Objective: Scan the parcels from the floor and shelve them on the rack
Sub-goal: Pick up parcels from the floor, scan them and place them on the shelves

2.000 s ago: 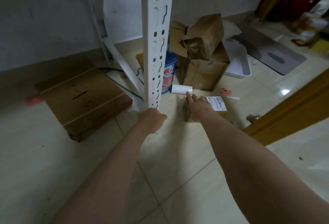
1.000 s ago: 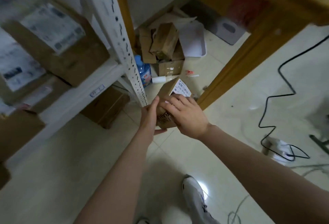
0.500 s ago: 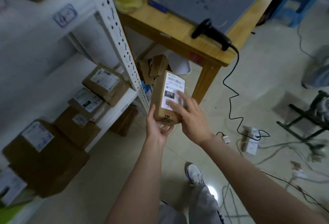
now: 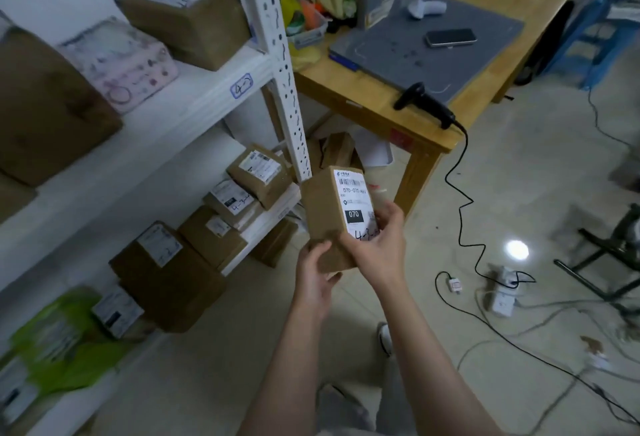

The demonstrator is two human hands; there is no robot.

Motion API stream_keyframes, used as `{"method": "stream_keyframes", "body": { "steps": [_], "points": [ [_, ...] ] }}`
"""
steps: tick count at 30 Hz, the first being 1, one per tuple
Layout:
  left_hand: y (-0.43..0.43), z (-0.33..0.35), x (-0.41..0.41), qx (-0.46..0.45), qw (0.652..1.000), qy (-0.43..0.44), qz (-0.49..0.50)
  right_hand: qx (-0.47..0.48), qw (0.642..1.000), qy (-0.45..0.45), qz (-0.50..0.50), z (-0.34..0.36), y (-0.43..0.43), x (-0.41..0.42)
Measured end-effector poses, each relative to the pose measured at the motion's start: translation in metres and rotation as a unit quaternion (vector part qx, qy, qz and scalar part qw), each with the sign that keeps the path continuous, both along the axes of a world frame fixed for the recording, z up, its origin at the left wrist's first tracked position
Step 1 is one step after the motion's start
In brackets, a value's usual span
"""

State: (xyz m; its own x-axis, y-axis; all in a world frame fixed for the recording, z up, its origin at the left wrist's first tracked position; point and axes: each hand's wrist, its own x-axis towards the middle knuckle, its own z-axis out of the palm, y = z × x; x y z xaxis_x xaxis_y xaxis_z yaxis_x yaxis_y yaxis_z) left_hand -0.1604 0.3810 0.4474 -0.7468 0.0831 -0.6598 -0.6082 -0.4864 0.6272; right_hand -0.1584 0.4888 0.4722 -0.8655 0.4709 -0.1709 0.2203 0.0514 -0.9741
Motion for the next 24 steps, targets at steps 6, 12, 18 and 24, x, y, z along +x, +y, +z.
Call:
{"method": "stream_keyframes", "body": {
  "steps": [6,12,18,24],
  "points": [
    [-0.003,0.046,-0.029,-0.134,0.986,0.096,0.019,0.099,0.989,0.083,0.065,0.022,0.006,-0.010],
    [0.031,0.066,-0.076,-0.204,0.966,0.156,0.019,0.125,0.977,0.120,0.127,0.043,0.043,-0.052],
    [0.080,0.056,-0.131,-0.227,0.968,0.099,0.052,0.096,0.987,0.063,0.109,0.049,0.122,-0.124],
    [0.139,0.058,-0.194,-0.257,0.959,0.076,0.088,0.094,0.992,-0.068,-0.039,0.025,0.215,-0.219]
  ]
}}
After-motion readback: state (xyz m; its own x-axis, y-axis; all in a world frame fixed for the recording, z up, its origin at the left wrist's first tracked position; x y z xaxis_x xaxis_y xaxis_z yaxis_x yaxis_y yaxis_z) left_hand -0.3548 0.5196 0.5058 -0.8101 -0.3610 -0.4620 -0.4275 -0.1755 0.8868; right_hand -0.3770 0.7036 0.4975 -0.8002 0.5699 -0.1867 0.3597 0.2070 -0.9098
